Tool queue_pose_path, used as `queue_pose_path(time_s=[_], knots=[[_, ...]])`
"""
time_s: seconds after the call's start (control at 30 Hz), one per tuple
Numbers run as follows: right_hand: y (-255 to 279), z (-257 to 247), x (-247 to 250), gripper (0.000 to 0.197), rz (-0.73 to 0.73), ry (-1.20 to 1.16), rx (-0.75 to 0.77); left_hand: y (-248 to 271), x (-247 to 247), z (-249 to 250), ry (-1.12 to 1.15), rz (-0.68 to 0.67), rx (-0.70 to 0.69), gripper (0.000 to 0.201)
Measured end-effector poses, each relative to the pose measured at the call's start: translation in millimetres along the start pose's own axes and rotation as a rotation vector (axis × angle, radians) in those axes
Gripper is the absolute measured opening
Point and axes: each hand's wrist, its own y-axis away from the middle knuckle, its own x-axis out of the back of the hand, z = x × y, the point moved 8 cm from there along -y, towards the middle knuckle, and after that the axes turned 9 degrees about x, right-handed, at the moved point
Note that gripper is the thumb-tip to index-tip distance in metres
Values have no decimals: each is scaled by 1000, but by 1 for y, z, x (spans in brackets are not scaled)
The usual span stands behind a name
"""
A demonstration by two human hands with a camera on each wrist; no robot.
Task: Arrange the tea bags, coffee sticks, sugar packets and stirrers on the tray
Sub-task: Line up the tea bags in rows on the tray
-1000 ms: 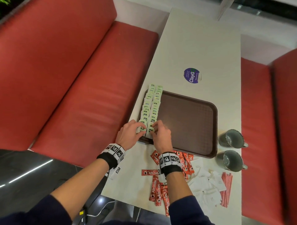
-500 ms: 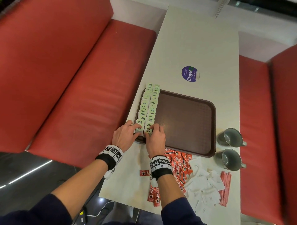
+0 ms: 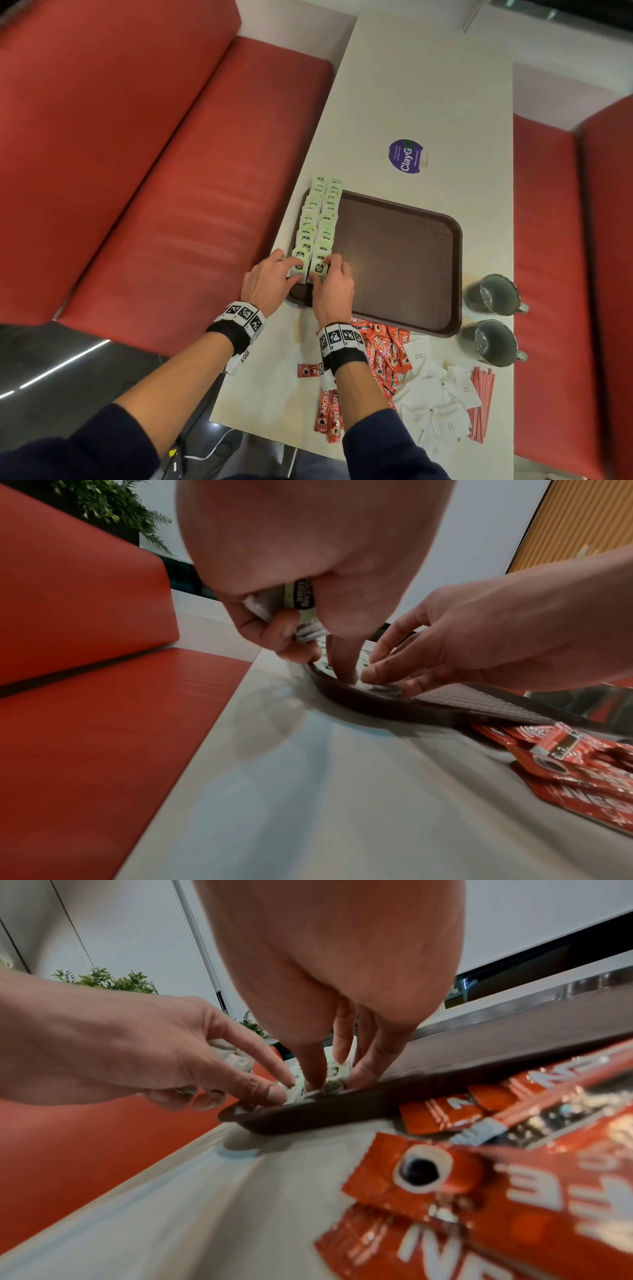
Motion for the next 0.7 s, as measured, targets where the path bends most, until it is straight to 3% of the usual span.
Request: queue_pose_path(time_s=[0.7], knots=[[-15,-7,8,37,-1,7,10,-8,4,5,29,-8,-29,32]])
